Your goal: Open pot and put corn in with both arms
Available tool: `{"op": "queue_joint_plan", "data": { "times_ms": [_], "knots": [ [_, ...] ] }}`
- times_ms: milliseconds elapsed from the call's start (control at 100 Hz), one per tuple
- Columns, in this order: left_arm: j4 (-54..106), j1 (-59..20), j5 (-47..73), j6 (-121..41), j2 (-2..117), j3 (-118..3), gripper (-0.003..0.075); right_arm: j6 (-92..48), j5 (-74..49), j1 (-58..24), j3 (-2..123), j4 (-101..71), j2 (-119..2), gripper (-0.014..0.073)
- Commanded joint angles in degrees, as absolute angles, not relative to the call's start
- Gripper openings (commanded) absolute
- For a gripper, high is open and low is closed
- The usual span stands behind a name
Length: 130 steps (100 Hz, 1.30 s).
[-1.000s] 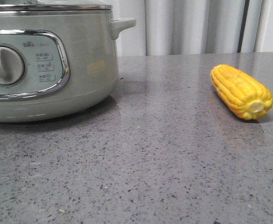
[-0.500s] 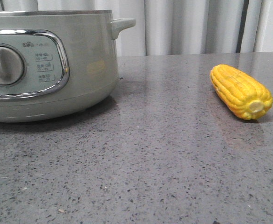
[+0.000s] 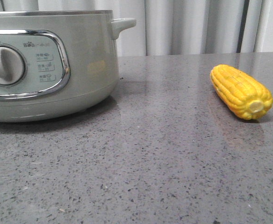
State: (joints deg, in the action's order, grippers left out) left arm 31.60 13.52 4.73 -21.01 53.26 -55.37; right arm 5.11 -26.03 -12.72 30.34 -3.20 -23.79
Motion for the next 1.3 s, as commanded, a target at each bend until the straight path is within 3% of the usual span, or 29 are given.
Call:
{"op": "queue_joint_plan", "data": {
  "times_ms": [0,200,540,1090,1160,1290],
  "knots": [
    [31.85,17.71,-0.54,-21.17,51.91,-55.49,0.0114,4.28,-21.66,-12.44,32.43,-2.71,-24.60,0.0527],
    [31.85,21.77,-0.54,-21.17,52.13,-48.88,0.0114,4.28,-21.66,-12.44,32.43,-2.71,-24.60,0.0527],
    [32.02,22.13,-2.23,-21.17,54.92,-35.21,0.0115,4.28,-21.66,-12.44,32.43,-2.71,-24.60,0.0527],
    [30.37,22.13,-3.14,-21.17,60.66,-31.98,0.0117,4.28,-23.36,-12.44,32.43,-2.71,-24.60,0.0527],
    [30.37,22.01,-2.75,-21.17,61.24,-31.98,0.0137,4.28,-23.36,-12.44,32.43,-2.71,-24.60,0.0527],
    [30.37,21.11,-2.64,-21.17,62.18,-31.91,0.0245,4.28,-23.36,-12.44,32.43,-3.02,-24.60,0.0527]
  ]
}}
